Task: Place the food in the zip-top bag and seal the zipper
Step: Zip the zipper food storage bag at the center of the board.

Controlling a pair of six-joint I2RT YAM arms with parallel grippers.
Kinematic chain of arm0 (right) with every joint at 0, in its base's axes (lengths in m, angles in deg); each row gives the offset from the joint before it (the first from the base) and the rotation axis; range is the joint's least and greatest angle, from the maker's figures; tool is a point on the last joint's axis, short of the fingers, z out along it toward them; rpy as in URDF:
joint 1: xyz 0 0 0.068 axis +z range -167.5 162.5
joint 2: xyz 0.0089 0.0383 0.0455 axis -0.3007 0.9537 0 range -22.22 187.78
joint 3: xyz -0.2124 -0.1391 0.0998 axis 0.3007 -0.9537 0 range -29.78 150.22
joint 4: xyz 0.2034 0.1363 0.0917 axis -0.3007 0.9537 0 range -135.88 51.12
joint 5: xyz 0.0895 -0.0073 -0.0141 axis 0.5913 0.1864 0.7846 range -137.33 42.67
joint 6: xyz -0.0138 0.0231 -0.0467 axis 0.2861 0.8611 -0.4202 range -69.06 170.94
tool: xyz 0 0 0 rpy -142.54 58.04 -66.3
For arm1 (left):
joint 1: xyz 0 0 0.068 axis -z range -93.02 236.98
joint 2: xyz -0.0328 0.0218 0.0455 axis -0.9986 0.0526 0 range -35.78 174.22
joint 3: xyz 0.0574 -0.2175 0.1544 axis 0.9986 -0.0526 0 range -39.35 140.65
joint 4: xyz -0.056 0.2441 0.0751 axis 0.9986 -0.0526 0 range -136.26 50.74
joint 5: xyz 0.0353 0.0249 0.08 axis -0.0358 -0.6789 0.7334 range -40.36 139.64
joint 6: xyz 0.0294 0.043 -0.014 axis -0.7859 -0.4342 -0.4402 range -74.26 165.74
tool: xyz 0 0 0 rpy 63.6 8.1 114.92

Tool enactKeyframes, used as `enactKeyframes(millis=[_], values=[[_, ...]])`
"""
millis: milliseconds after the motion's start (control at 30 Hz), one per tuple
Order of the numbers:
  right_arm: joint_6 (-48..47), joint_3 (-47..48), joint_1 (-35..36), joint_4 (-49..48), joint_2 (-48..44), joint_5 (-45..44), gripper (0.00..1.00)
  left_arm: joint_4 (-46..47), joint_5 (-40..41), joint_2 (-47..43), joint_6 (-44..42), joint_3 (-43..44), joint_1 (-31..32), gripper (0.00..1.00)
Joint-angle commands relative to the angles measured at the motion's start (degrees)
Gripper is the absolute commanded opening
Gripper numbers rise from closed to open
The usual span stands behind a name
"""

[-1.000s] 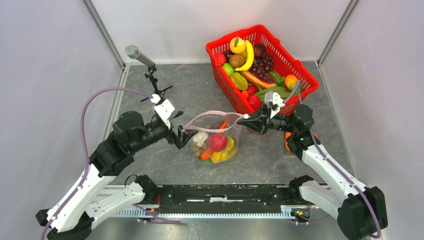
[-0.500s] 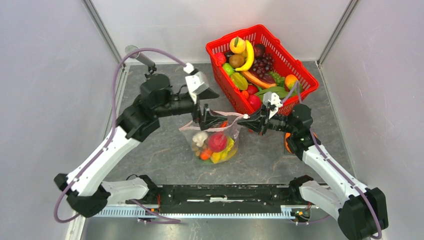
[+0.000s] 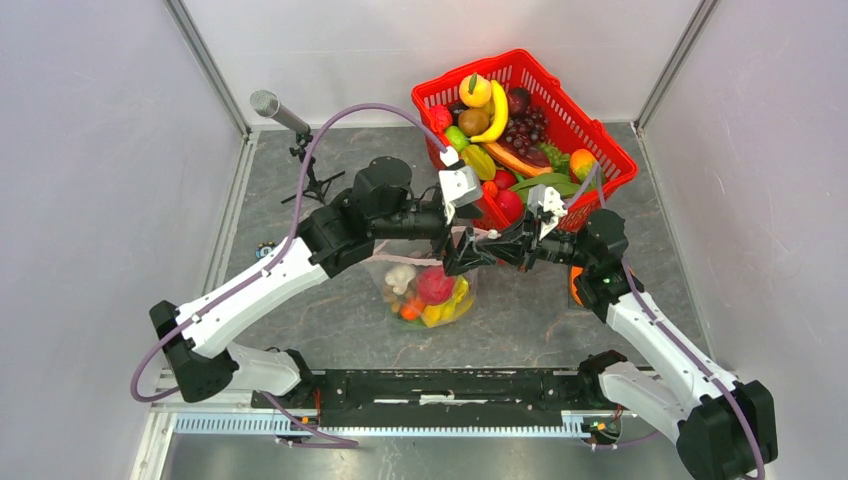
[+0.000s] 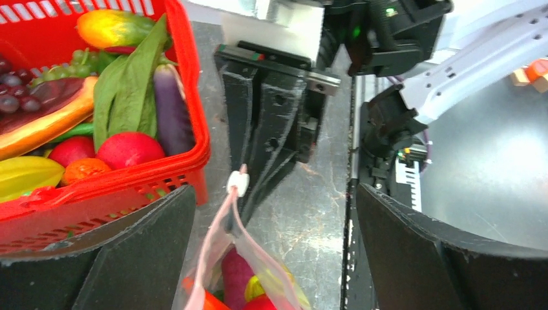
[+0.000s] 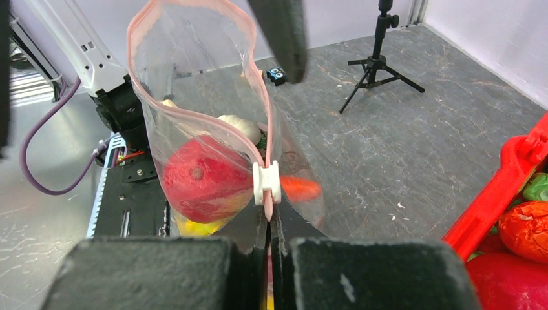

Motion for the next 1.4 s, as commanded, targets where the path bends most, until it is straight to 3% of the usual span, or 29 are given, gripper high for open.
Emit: enactKeyframes(millis=[0, 67, 300, 667, 767, 900, 1067, 1267, 1367], values=[[-0.03, 1.51, 0.43, -1.63, -1.36, 0.14, 0.0, 4.55, 1.76, 0.65, -1.9, 2.27, -0.06, 1.0], [-0.27, 1.76, 0.44, -1.3, -1.05, 0.41, 0.0, 5.31, 1.36, 1.11, -1.69, 1.96, -0.06, 1.0], [0.53, 1.82, 0.52, -2.0, -0.67, 0.32, 0.0, 0.76, -0.99, 3.74, -3.75, 4.31, -0.06, 0.78], [-0.06, 1.51, 0.77, -1.07, -1.73, 0.35, 0.0, -2.1, -2.71, 7.13, -4.93, 6.36, -0.08, 0.57], [-0.97, 2.01, 0.73, 0.28, -1.73, 0.58, 0.0, -1.31, -1.92, 7.16, -5.07, 6.25, -0.06, 0.41], [-1.66, 2.17, 0.85, 1.14, -2.12, 0.59, 0.0, -1.96, -1.19, 7.41, -6.51, 6.44, -0.06, 0.4], [-2.62, 2.31, 0.87, 2.2, -1.93, 0.32, 0.0, -4.51, -3.07, 7.81, -8.11, 6.91, -0.07, 0.29], [-2.76, 2.95, 0.84, 2.25, -1.4, 0.76, 0.0, -7.06, -3.16, 8.76, -8.59, 8.37, -0.06, 0.28], [-2.65, 3.0, 0.88, 2.3, -1.33, 0.51, 0.0, -7.06, -2.93, 8.87, -8.41, 8.68, -0.08, 0.14]])
